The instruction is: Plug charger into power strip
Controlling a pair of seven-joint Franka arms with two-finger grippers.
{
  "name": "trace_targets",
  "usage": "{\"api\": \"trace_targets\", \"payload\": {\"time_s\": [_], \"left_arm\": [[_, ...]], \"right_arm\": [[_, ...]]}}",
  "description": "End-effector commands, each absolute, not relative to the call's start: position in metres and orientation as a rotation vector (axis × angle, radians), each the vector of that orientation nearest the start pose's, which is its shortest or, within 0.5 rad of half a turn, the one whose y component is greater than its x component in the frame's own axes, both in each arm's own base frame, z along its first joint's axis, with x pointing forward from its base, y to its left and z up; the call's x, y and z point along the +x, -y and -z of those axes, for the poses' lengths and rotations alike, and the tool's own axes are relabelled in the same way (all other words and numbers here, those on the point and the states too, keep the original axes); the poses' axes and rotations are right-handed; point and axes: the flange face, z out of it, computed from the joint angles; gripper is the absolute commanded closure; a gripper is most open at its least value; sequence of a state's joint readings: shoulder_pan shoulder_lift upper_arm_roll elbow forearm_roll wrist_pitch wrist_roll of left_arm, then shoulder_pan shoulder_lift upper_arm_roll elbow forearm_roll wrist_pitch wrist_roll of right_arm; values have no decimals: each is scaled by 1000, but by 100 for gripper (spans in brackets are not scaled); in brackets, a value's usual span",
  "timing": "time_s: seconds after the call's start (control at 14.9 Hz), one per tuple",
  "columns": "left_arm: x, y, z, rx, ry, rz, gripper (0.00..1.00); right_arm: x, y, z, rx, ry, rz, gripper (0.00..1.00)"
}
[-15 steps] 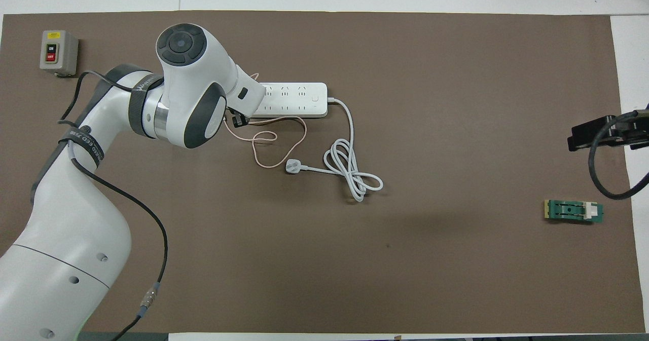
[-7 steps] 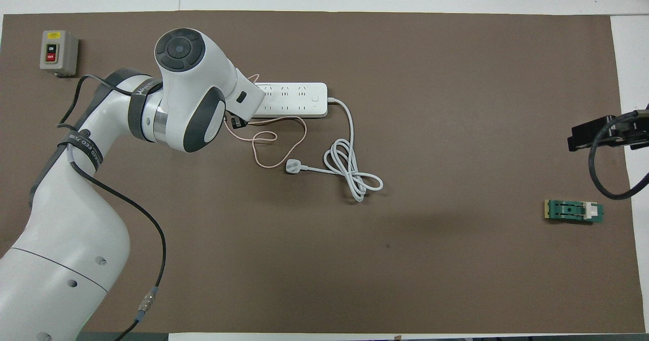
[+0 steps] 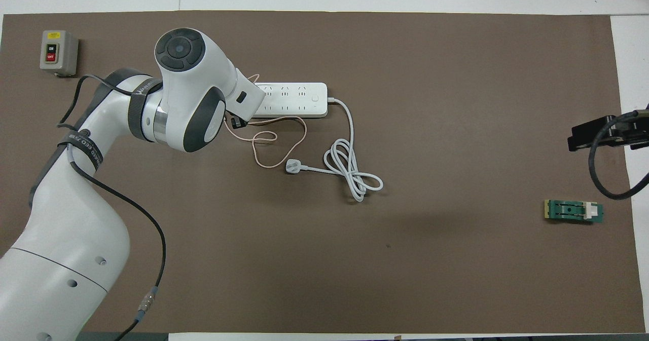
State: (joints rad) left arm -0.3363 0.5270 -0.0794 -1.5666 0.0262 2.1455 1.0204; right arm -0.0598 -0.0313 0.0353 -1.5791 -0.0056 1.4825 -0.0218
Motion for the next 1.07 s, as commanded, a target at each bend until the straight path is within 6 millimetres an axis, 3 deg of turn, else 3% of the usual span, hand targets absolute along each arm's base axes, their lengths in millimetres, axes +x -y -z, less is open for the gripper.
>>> {"api": "trace_targets", "payload": {"time_s": [0.0,0.6,1.01], "left_arm": [[634,285,-329,-2415,-2109,53,100],[634,281,-329,-2498,-2093,38,100],[645,278,-351,-2513,-2090,-43,100]], "right_arm": [[532,16,-631,-3144,-32,-109,0],[532,15,-631,-3145,-30,-109,0],[532,15,-631,-3145,-30,-109,0]]}}
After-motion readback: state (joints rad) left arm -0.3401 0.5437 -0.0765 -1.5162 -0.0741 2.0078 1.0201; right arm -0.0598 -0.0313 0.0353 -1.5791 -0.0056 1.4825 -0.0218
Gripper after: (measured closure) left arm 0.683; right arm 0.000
